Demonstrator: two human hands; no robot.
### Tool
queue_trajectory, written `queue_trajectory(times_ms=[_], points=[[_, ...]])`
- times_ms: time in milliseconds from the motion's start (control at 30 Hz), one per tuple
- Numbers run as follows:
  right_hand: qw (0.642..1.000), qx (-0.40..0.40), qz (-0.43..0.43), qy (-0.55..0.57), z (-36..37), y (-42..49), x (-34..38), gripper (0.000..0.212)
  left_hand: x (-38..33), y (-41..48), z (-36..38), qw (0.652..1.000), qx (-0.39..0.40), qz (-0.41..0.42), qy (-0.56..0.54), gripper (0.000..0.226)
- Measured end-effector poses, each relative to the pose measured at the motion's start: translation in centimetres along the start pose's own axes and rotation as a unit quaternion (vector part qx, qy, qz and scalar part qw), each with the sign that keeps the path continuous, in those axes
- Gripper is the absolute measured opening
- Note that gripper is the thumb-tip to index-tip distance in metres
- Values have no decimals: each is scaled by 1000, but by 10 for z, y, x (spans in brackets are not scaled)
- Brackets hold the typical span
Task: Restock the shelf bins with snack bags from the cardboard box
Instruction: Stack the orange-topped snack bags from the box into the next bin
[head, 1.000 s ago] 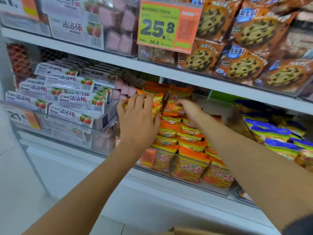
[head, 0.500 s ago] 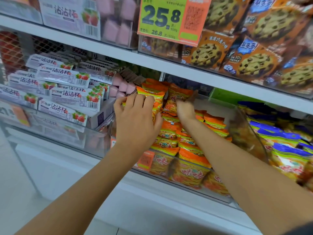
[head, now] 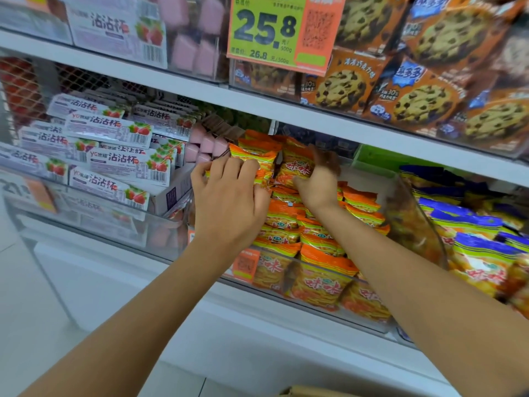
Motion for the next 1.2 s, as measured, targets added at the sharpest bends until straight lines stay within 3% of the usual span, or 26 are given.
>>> queue_trajectory(times_ms=[167, 300, 400, 500, 600, 700, 767, 833, 933, 1100, 1200], points=[[999, 29, 5, 14, -3, -3, 8, 75, 1, -2, -3, 1000, 6, 5, -31, 48], [998, 54, 12, 44, -13, -13, 17, 78, 4, -6, -7, 997, 6, 13, -70, 40], [998, 56, 15, 29, -29, -30, 27, 68, 10, -10, -16, 991, 4, -8, -131, 38], [998, 41, 11, 52, -49, -55, 41, 55, 15, -15, -29, 987, 22, -54, -147, 52], [999, 20, -38, 30, -72, -85, 54, 41, 10, -21, -45, 991, 15, -69, -111, 59], [998, 7, -67, 16, -102, -126, 56, 25, -12, -35, -64, 994, 14, -87, -60, 44], [997, 18, -80, 4, -118, -156, 47, 18, -36, -55, -69, 991, 59, -84, -87, 28], [996, 33, -79, 8, -130, -187, 31, 12, -63, -84, -63, 974, 155, -77, -147, 19], [996, 62, -54, 42, -142, -239, -2, 8, -92, -139, -46, 939, 281, -96, -175, 17], [979, 200, 17, 26, -144, -341, -79, 12, -120, -243, -10, 876, 437, -128, -159, 15], [948, 315, 49, -8, -133, -404, -125, 15, -128, -306, 17, 836, 513, -138, -136, 16]])
Point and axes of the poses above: each hand's wrist, its own y-axis towards the middle knuckle, its own z-axis out of the palm, x = y × z, the point moved 6 cm from there along y, towards the middle knuckle, and after that the axes turned 7 degrees about -z, right-handed, at the moved point
